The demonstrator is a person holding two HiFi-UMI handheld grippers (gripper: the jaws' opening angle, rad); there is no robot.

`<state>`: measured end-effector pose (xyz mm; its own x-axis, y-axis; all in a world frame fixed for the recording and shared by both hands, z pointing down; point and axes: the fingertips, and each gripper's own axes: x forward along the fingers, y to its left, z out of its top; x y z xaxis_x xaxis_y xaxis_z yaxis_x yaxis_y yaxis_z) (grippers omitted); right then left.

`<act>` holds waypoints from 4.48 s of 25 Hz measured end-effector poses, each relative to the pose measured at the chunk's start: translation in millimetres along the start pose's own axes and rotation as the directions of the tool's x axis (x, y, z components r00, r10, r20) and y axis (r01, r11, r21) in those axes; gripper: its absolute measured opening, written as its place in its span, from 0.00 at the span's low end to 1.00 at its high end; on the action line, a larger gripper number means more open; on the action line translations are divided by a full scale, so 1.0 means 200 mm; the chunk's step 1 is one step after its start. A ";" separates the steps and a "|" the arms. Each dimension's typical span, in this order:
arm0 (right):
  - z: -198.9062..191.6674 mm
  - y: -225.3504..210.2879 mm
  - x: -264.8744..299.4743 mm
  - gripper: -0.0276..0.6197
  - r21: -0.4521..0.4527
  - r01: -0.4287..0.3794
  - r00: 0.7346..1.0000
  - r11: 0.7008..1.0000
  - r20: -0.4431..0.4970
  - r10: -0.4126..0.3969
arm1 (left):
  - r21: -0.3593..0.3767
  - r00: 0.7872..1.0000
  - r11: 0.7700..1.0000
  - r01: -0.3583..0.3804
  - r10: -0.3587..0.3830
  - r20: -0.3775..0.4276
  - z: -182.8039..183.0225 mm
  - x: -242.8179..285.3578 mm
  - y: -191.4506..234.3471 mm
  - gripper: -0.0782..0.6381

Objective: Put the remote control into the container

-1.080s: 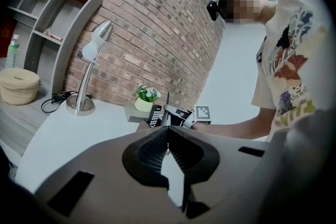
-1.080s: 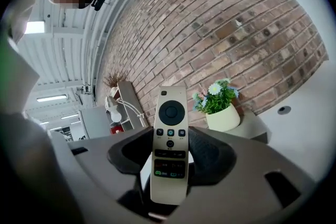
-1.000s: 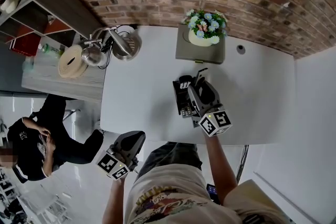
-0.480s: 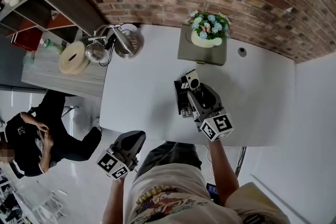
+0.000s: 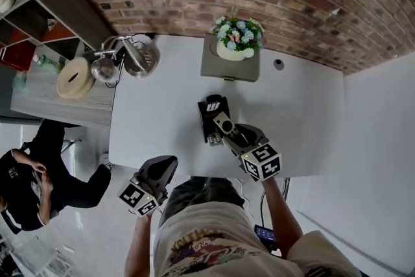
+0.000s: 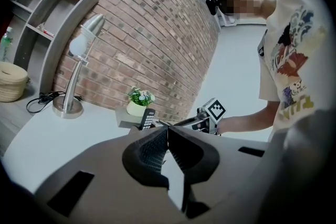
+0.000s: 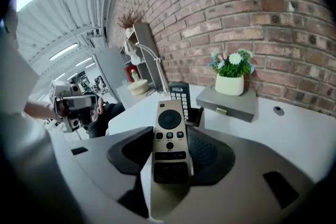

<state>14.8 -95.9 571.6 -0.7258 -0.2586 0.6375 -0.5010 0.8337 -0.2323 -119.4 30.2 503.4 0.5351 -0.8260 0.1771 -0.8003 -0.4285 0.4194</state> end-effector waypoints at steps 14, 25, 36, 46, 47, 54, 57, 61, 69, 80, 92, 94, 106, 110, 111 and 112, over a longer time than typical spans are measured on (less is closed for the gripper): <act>-0.18 -0.03 0.09 0.36 0.050 -0.087 0.838 0.995 -0.537 0.100 | -0.087 0.998 0.996 -0.021 0.026 0.062 0.00 0.11 0.01 0.12; -0.18 -0.10 0.22 0.36 0.094 -0.167 0.690 0.981 -0.700 0.184 | -0.133 0.985 0.984 -0.121 0.135 0.103 0.04 0.14 0.11 0.12; -0.06 -0.07 0.30 0.36 0.198 -0.171 0.720 0.965 -0.644 0.260 | -0.130 0.988 0.987 -0.095 0.109 0.109 0.11 0.27 0.13 0.12; 0.19 -0.01 0.29 0.43 0.055 -0.209 0.839 0.976 -0.503 0.208 | -0.149 0.992 0.988 -0.049 0.065 0.109 0.09 0.28 0.12 0.12; 0.22 -0.01 0.29 0.43 0.045 -0.209 0.855 0.977 -0.476 0.205 | -0.147 0.992 0.988 -0.044 0.061 0.112 0.09 0.28 0.12 0.12; 0.23 -0.01 0.21 0.41 -0.147 -0.243 0.903 0.959 -0.396 0.168 | -0.127 0.993 0.992 -0.024 0.038 0.114 0.11 0.25 0.14 0.12; 0.22 -0.02 0.18 0.36 -0.144 -0.220 0.909 0.965 -0.390 0.149 | -0.111 0.994 0.994 0.001 0.011 0.104 0.13 0.26 0.13 0.12; 0.23 -0.01 0.12 0.32 -0.174 -0.183 0.924 0.968 -0.367 0.109 | -0.093 0.996 0.995 0.043 -0.035 0.087 0.15 0.27 0.11 0.12; 0.31 0.04 -0.05 0.11 -0.205 -0.075 0.976 0.976 -0.214 0.030 | -0.068 0.989 0.988 0.137 -0.133 0.062 0.18 0.27 0.05 0.12; 0.15 0.21 -0.33 0.07 -0.107 -0.035 0.999 0.994 -0.029 0.032 | -0.090 0.983 0.980 0.180 -0.176 0.049 0.11 0.16 -0.12 0.12; -0.06 0.35 -0.79 0.07 0.034 -0.189 0.939 0.981 0.299 0.170 | -0.101 0.993 0.990 0.101 -0.094 0.073 -0.08 0.04 -0.67 0.12; -0.10 0.38 -0.86 0.07 0.014 -0.208 0.922 0.978 0.338 0.191 | -0.106 0.994 0.992 0.074 -0.064 0.090 -0.13 0.01 -0.79 0.12; -0.33 0.64 -1.06 0.06 -0.068 -0.263 0.878 0.962 0.397 0.268 | -0.138 0.990 0.989 -0.052 0.069 0.120 -0.34 -0.28 -1.11 0.12; -0.36 0.68 -1.09 0.06 -0.082 -0.235 0.887 0.969 0.389 0.248 | -0.131 0.989 0.991 -0.023 0.042 0.140 -0.33 -0.29 -1.17 0.12; -0.36 0.70 -1.10 0.06 -0.086 -0.229 0.889 0.970 0.387 0.244 | -0.126 0.989 0.992 -0.015 0.033 0.144 -0.32 -0.29 -1.18 0.12; -0.36 0.72 -1.10 0.06 -0.093 -0.223 0.891 0.970 0.385 0.242 | -0.119 0.989 0.993 -0.008 0.025 0.149 -0.31 -0.31 -1.19 0.12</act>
<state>136.5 115.6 450.0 -0.9491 -0.2162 0.2289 -0.2799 0.9122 -0.2991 54.3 204.9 447.7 0.4683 -0.8820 0.0532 -0.7666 -0.3757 0.5207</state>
